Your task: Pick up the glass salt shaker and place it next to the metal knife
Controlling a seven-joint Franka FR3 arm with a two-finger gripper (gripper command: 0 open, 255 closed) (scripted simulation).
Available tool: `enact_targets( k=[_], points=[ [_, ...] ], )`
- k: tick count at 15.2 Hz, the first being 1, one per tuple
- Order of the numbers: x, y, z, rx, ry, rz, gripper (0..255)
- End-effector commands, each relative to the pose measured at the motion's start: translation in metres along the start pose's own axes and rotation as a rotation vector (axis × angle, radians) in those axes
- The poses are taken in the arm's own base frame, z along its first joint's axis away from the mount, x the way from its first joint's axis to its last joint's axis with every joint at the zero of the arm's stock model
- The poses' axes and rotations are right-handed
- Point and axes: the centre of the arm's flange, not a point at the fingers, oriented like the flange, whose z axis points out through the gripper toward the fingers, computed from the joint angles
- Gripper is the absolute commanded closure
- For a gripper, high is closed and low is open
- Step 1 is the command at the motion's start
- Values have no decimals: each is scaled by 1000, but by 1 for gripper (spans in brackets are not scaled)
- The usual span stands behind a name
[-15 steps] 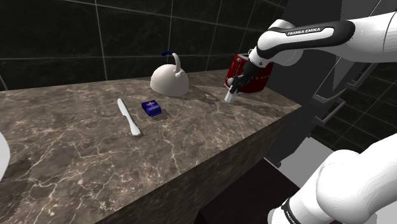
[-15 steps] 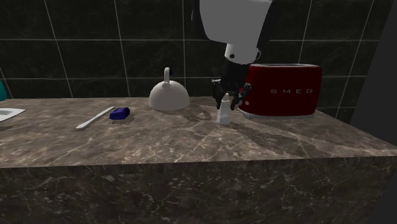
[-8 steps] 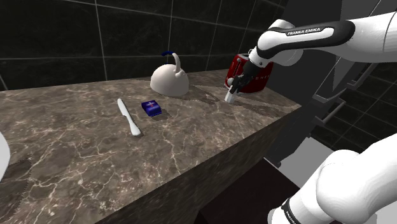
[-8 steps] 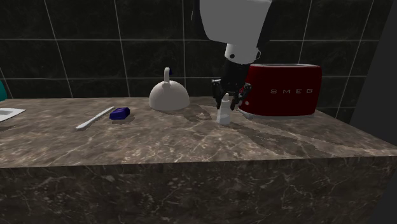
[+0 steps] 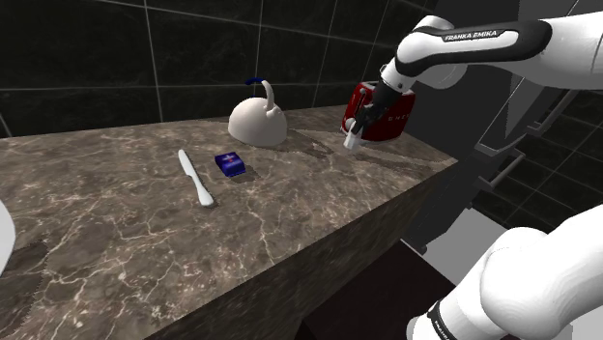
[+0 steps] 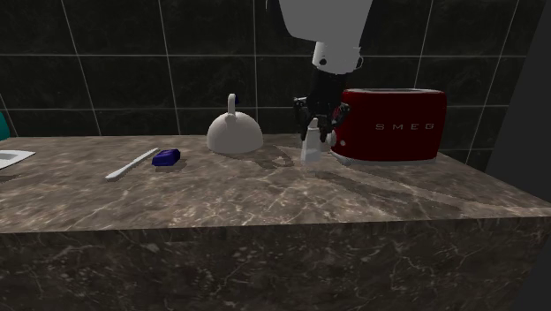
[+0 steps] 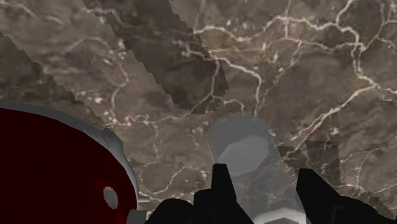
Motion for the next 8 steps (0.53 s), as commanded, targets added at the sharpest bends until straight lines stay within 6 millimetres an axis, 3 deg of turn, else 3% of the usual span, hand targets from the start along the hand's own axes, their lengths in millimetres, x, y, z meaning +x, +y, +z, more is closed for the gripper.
enact_targets(
  k=[1, 8],
  points=[
    [2, -1, -12, 0, 0, 0, 255],
    [11, -5, -48, 0, 0, 0, 255]
  ],
)
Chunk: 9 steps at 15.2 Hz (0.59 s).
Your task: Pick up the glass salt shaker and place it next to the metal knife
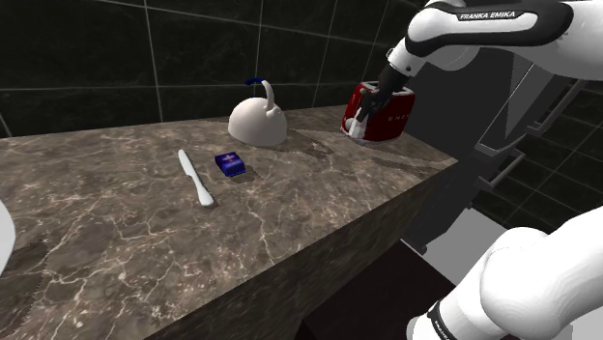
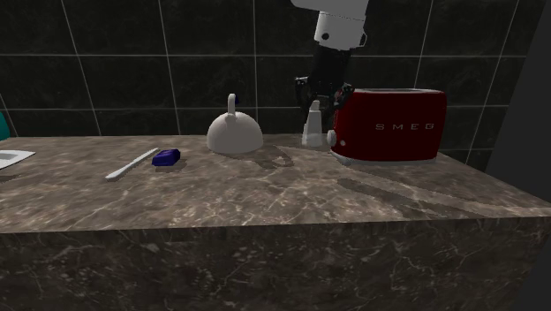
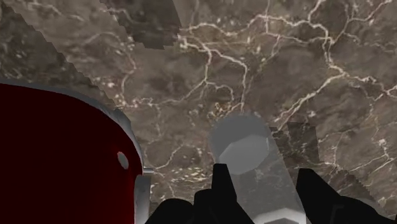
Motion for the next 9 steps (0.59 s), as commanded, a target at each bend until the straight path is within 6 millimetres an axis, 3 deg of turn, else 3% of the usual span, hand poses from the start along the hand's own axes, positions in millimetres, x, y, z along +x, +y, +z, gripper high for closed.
enact_targets(
  k=[1, 9],
  points=[
    [3, -1, -10, 0, 0, 0, 255],
    [14, -7, -50, 0, 0, 0, 255]
  ],
)
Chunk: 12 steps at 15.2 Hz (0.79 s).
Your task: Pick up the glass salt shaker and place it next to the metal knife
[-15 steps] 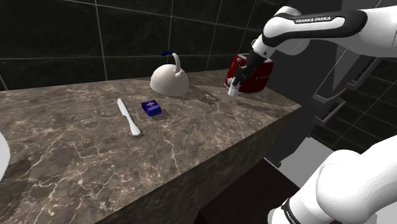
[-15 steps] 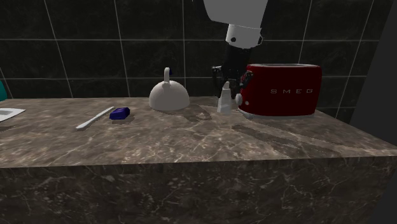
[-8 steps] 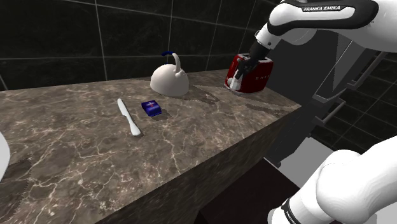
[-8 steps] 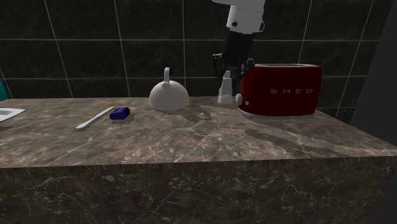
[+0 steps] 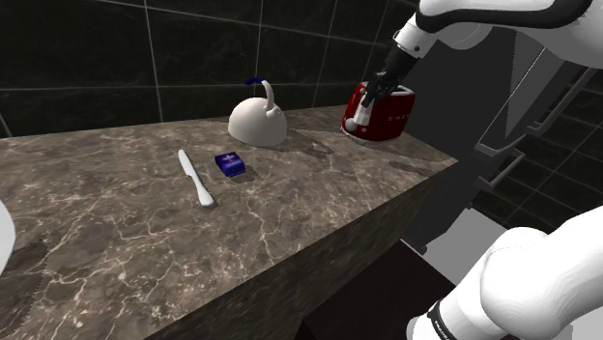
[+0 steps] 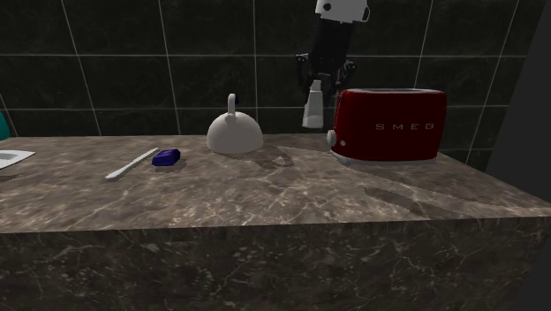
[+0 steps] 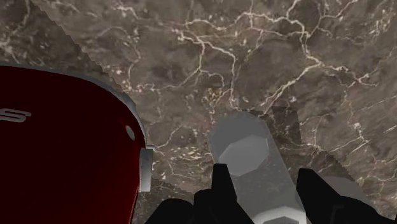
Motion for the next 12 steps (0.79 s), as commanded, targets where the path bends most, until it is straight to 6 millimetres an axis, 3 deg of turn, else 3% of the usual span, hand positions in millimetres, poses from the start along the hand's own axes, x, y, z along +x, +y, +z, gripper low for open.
enact_targets(
  k=[1, 11, 12],
  points=[
    [4, -1, -10, 0, 0, 0, 255],
    [16, -7, -57, 0, 0, 0, 255],
    [21, -18, -54, 0, 0, 0, 255]
  ],
)
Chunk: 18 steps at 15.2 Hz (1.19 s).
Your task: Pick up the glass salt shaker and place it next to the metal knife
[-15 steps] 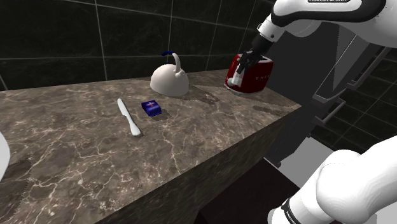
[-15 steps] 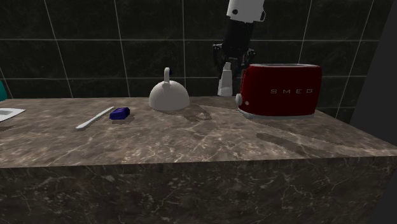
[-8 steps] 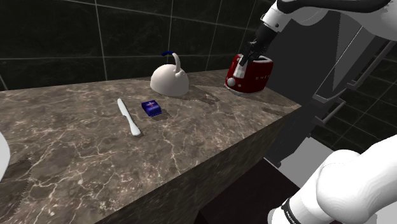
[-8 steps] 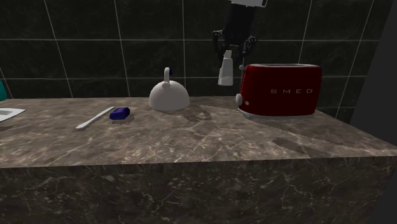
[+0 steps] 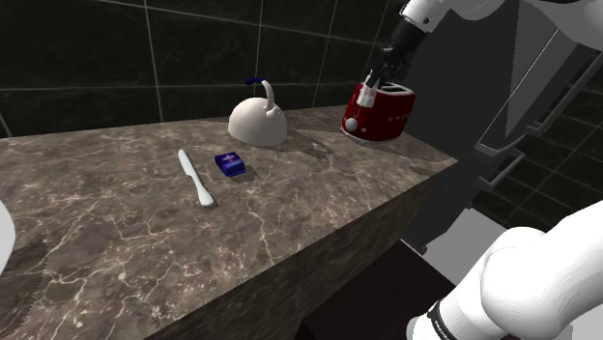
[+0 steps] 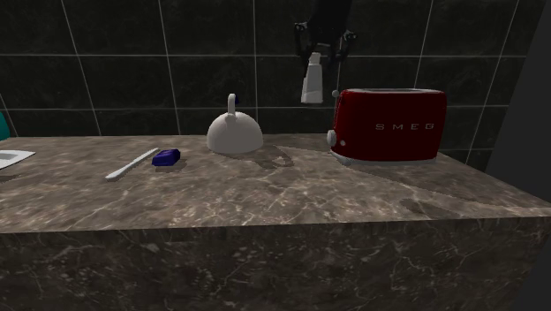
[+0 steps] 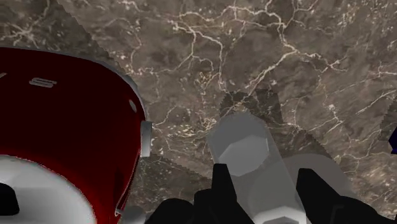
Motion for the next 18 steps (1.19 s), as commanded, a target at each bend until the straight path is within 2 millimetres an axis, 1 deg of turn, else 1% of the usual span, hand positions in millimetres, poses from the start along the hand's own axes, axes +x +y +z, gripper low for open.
enact_targets(
  k=[1, 18],
  points=[
    [9, -18, 4, 0, 0, 0, 255],
    [107, -214, 52, 0, 0, 0, 255]
  ],
)
